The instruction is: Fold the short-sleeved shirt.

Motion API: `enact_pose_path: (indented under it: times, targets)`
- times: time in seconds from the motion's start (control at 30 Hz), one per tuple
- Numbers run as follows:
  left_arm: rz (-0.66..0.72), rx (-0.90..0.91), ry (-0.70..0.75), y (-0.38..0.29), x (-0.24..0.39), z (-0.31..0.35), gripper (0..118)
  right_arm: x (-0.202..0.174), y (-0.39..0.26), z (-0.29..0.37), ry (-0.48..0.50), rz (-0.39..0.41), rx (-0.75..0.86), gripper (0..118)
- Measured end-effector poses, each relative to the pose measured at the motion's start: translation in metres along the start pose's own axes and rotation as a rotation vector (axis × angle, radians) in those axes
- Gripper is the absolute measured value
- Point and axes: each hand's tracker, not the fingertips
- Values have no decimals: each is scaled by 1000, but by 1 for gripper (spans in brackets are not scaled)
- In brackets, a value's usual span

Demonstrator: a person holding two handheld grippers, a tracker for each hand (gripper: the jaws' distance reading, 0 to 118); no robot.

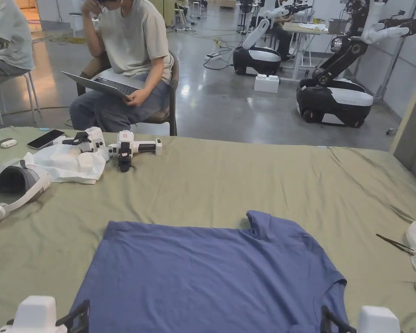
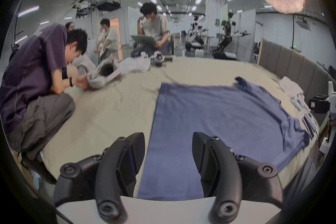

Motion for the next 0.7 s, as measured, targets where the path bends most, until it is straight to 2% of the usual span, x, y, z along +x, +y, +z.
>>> enact_pose_path:
  times: [0.03,0.13,0.2,0.23,0.27,0.3,0.33,0.5,0.7]
  targets:
    - [0,38,6,9,7,0,47,-6,9,0,3,-20,39,66]
    - [-21,141,9,31,25,5,40,-22,32,4,12,-58,168,57]
    - [-40,201,20,43,36,11,25,-34,45,8,6,-59,239,33]
    - [-47,229,18,49,41,15,16,-39,51,10,7,-53,272,16]
    - [-51,252,12,53,45,17,8,-43,55,12,11,-45,304,9]
    - [-53,279,13,57,48,20,0,-48,59,15,15,-36,333,8]
    - [-54,301,19,60,52,25,0,-53,63,17,19,-27,347,2]
    - [-46,320,5,72,58,34,0,-65,70,20,39,-4,357,0]
    - [-45,108,-19,53,33,19,0,-65,56,15,62,5,281,0]
